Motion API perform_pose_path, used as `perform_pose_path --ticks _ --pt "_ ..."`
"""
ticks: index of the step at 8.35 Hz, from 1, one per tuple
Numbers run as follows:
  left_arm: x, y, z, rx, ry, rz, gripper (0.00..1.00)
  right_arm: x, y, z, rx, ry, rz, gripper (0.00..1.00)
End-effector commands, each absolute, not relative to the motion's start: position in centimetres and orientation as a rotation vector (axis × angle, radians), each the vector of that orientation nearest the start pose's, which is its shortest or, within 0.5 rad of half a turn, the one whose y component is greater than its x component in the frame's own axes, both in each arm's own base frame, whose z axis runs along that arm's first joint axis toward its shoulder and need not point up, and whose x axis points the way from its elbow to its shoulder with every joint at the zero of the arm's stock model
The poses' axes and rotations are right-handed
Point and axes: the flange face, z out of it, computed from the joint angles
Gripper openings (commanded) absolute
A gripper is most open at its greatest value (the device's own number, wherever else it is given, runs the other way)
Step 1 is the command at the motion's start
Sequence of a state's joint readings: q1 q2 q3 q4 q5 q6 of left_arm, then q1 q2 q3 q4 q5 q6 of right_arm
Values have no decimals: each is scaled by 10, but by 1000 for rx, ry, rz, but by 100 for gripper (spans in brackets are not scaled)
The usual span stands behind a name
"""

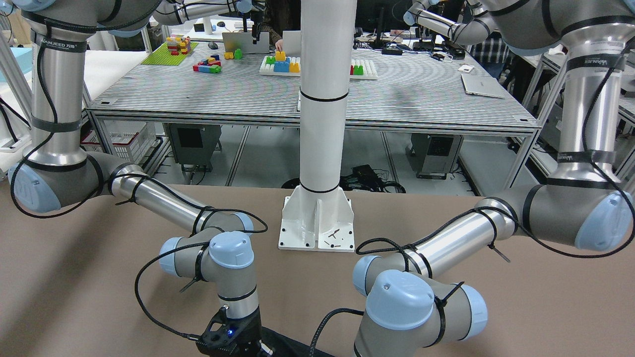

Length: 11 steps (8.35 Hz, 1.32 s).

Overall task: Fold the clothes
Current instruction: 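Lay the edge down, open both grippers and raise them off the shirt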

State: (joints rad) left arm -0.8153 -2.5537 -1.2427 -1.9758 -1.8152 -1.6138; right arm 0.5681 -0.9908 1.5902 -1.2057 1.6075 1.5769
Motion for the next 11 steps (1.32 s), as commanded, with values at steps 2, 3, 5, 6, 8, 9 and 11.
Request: perform_pose_path --ticks 2,3,5,6,8,9,11 --pt "467 -651 130 193 1074 -642 95 -497 -602 288 335 -833 600 0" --pt "467 -651 133 194 1073 -644 95 -488 -631 317 355 -800 603 0" --pt "468 -650 132 193 1074 -643 95 -454 -664 353 387 -727 580 0" --pt "468 -650 132 193 1074 -643 95 -451 -665 354 385 -726 574 2" --pt "482 -641 146 185 1053 -618 95 -451 -660 336 382 -763 534 83" --pt "495 -633 160 188 1031 -573 95 -447 -657 325 379 -784 498 93" --pt "497 -625 215 218 1009 -489 95 -421 -658 311 364 -832 401 94"
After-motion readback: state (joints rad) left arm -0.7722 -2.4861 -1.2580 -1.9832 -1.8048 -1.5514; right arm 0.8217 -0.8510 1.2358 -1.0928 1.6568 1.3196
